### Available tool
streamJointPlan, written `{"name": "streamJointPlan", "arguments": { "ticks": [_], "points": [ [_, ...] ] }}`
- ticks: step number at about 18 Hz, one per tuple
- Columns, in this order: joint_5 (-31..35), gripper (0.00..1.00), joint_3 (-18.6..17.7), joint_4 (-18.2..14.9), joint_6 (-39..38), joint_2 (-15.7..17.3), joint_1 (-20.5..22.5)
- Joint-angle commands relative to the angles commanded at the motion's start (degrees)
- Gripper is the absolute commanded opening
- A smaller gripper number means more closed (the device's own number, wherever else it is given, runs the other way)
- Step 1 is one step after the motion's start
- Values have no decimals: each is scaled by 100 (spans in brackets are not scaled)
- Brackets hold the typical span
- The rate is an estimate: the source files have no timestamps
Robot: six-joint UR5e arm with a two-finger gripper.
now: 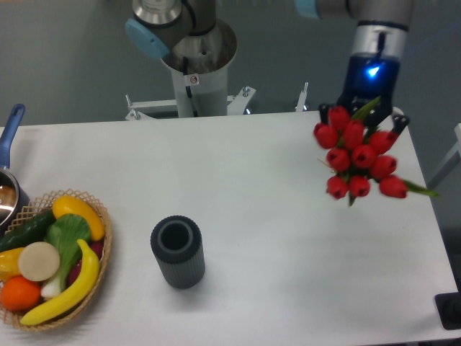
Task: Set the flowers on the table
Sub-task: 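Carry the red tulip bunch in the gripper toward the table center, then lower the held tulips toward the table beside the black vase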
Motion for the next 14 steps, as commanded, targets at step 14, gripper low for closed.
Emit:
{"name": "streamJointPlan", "arguments": {
  "ticks": [14],
  "points": [
    [3121,44,-18,-9,26,-1098,-1319]
  ]
}}
